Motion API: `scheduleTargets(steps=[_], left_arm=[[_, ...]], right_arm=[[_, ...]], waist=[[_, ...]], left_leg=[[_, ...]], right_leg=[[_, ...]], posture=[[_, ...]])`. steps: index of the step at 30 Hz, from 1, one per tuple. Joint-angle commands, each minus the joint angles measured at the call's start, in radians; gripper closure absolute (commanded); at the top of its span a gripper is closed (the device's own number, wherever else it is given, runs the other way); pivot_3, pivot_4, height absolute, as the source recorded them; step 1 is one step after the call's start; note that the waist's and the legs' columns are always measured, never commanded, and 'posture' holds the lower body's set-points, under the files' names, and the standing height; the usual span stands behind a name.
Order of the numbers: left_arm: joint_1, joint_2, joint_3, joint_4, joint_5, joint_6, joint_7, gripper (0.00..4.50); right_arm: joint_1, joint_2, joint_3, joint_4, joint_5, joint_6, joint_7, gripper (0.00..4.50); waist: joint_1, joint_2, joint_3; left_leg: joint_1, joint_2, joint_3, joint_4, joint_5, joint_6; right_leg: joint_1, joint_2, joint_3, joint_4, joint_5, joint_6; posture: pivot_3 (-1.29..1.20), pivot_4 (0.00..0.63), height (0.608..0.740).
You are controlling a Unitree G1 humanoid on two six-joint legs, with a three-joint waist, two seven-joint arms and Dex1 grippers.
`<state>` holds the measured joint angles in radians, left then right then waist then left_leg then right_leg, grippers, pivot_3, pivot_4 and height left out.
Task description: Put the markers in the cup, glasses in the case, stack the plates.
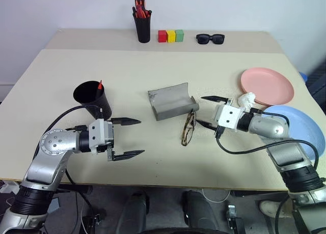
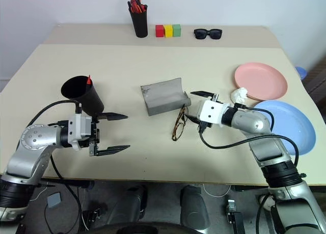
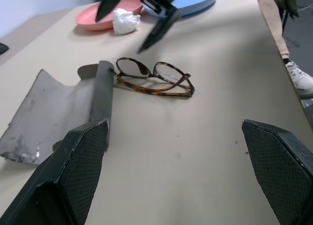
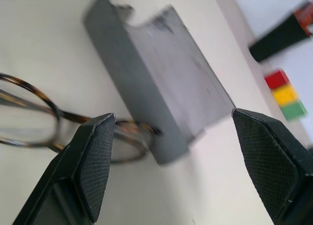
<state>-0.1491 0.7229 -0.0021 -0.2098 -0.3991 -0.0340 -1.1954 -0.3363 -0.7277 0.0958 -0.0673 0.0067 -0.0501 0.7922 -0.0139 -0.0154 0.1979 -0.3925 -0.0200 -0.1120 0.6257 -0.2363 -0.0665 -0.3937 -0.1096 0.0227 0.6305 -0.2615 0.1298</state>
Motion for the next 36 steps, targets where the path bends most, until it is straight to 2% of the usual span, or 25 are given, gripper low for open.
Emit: scheduleTargets(steps=[1, 7, 10, 14, 18, 24, 28, 36], left_arm=[[-0.005, 0.001, 0.002, -0.014, 0.005, -0.007, 0.007, 0.00], [0.000, 0.003, 0.002, -0.014, 0.008, -0.006, 0.009, 0.00], [0.006, 0.001, 0.000, -0.018, 0.011, -0.003, 0.017, 0.00], [0.015, -0.002, -0.003, -0.025, 0.013, -0.002, 0.026, 0.00], [0.014, -0.003, -0.005, -0.023, 0.015, -0.001, 0.032, 0.00], [0.011, -0.005, -0.009, -0.017, 0.017, -0.004, 0.033, 0.00], [0.010, -0.008, -0.011, -0.016, 0.019, -0.009, 0.031, 0.00], [0.006, -0.011, -0.014, -0.010, 0.021, -0.010, 0.030, 0.00]], right_arm=[[0.063, -0.011, -0.056, -0.201, 0.218, 0.313, 0.068, 0.61], [0.131, -0.032, -0.086, -0.370, 0.432, 0.703, 0.085, 0.61], [0.120, 0.064, -0.109, -0.427, 0.504, 0.856, -0.049, 0.61], [0.105, 0.204, -0.121, -0.480, 0.539, 0.968, -0.212, 0.61], [0.087, 0.283, -0.121, -0.506, 0.551, 1.061, -0.331, 0.61], [0.047, 0.320, -0.113, -0.509, 0.547, 1.130, -0.417, 0.61], [0.026, 0.281, -0.080, -0.524, 0.481, 1.116, -0.459, 0.61], [0.030, 0.283, -0.131, -0.592, 0.497, 1.200, -0.518, 0.61]], waist=[[0.000, 0.000, 0.000], [0.000, 0.000, 0.000], [-0.001, 0.000, 0.000], [0.000, 0.000, 0.000], [0.002, 0.000, 0.000], [0.000, 0.000, 0.000], [-0.001, 0.000, 0.000], [-0.001, 0.000, 0.000]], left_leg=[[0.000, 0.000, -0.001, 0.000, 0.000, 0.000], [0.000, 0.000, 0.000, 0.000, 0.000, 0.000], [0.000, 0.000, 0.000, 0.000, 0.000, 0.000], [-0.001, 0.000, 0.000, -0.002, 0.000, 0.000], [-0.003, 0.000, 0.000, -0.002, 0.000, 0.000], [-0.002, 0.000, 0.000, -0.002, 0.000, 0.000], [-0.003, 0.000, 0.000, -0.003, 0.000, 0.000], [-0.003, 0.000, 0.000, -0.004, 0.000, 0.000]], right_leg=[[0.000, 0.000, 0.000, 0.000, 0.000, 0.000], [0.000, 0.000, 0.000, 0.000, 0.000, 0.000], [0.000, 0.000, 0.000, 0.000, 0.000, 0.000], [-0.002, 0.000, 0.000, 0.000, 0.000, 0.000], [-0.003, 0.000, 0.000, 0.000, 0.000, 0.000], [-0.004, 0.000, 0.000, 0.000, 0.000, 0.000], [-0.004, 0.000, 0.000, 0.000, 0.000, 0.000], [-0.005, 0.000, 0.000, 0.000, 0.000, 0.000]], posture=[[0.00, 0.150, 0.740], [0.00, 0.150, 0.740], [0.00, 0.150, 0.740], [0.00, 0.150, 0.740], [0.00, 0.150, 0.740], [0.00, 0.150, 0.740], [0.00, 0.150, 0.740], [0.00, 0.150, 0.740]])
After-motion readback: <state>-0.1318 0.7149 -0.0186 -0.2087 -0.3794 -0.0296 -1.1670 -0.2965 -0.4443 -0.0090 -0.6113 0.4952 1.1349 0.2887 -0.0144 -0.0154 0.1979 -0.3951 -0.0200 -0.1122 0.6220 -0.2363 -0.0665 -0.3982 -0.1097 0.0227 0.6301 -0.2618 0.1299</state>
